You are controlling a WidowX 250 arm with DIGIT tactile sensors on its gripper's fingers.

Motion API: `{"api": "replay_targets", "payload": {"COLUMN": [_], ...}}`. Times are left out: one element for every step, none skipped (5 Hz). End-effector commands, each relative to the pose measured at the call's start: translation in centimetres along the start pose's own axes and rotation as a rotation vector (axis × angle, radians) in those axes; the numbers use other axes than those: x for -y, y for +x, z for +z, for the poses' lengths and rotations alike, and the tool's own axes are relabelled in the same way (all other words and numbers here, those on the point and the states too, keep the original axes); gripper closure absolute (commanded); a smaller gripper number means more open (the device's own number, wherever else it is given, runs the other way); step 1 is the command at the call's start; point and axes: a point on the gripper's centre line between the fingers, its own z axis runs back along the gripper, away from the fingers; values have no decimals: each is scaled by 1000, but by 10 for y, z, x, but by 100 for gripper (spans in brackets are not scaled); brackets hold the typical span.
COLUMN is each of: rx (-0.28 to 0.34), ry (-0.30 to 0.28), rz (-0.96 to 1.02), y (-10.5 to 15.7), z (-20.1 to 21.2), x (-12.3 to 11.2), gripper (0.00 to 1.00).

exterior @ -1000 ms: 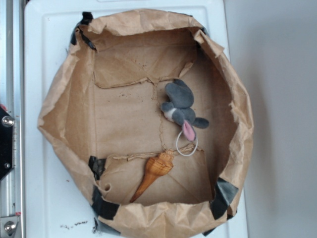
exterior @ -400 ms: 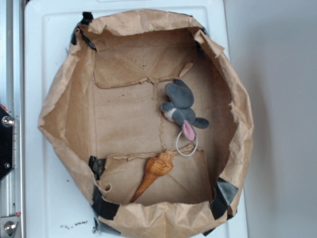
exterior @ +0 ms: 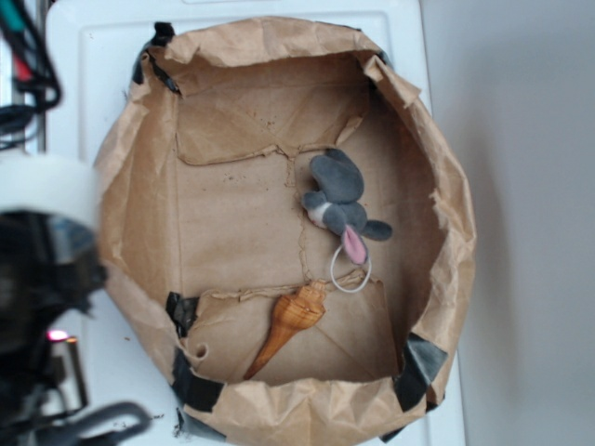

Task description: Grab the shell.

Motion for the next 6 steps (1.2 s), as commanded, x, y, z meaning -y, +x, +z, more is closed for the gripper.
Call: {"api": "replay_targets", "payload": {"rx": [110,93,66,66,66,66], "ry": [-54,-41,-31,-31,-31,-31], "rz": [44,90,89,89,89,89], "y": [61,85,88,88,88,88], "z": [-27,-46,-62,-62,-62,-62], "x": [-17,-31,-34,-34,-34,-34], "gripper": [0,0,0,0,0,0]}}
